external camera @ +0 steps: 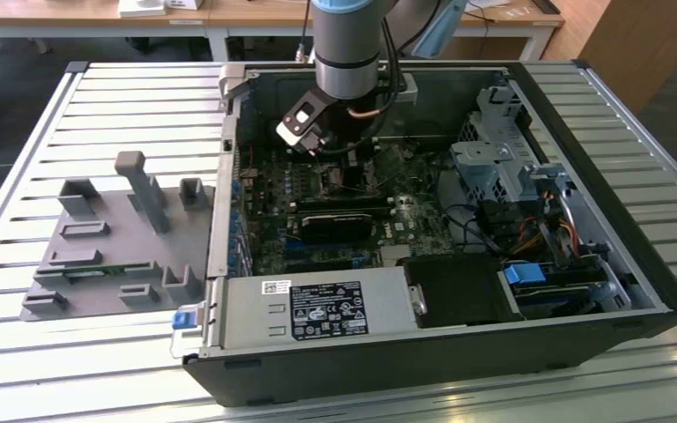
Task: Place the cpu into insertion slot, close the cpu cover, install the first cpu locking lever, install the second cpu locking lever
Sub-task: 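Place the cpu into insertion slot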
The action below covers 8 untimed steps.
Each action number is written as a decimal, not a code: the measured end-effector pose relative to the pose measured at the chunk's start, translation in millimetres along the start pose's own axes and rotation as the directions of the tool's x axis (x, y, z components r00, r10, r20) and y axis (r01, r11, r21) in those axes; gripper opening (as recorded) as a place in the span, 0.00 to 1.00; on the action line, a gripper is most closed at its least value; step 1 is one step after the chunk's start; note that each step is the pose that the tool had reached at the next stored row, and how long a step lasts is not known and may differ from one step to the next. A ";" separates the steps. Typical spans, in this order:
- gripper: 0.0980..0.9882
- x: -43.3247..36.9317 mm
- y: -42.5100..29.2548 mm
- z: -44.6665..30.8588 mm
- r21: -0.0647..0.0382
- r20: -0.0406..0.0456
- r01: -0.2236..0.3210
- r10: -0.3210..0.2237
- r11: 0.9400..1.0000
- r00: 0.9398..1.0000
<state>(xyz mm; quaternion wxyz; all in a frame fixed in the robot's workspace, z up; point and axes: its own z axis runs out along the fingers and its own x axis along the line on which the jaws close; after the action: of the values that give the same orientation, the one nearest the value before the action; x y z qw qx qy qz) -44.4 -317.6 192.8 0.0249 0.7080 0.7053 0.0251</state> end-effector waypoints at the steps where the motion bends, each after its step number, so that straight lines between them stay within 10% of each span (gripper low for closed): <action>1: 0.50 0.0 0.0 0.0 0.000 0.000 0.000 0.000 1.000 1.000; 8: 0.50 0.0 0.0 0.0 0.000 0.000 0.000 0.000 1.000 1.000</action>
<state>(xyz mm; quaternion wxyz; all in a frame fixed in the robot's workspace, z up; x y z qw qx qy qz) -44.4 -317.5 192.8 0.0250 0.7081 0.7053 0.0249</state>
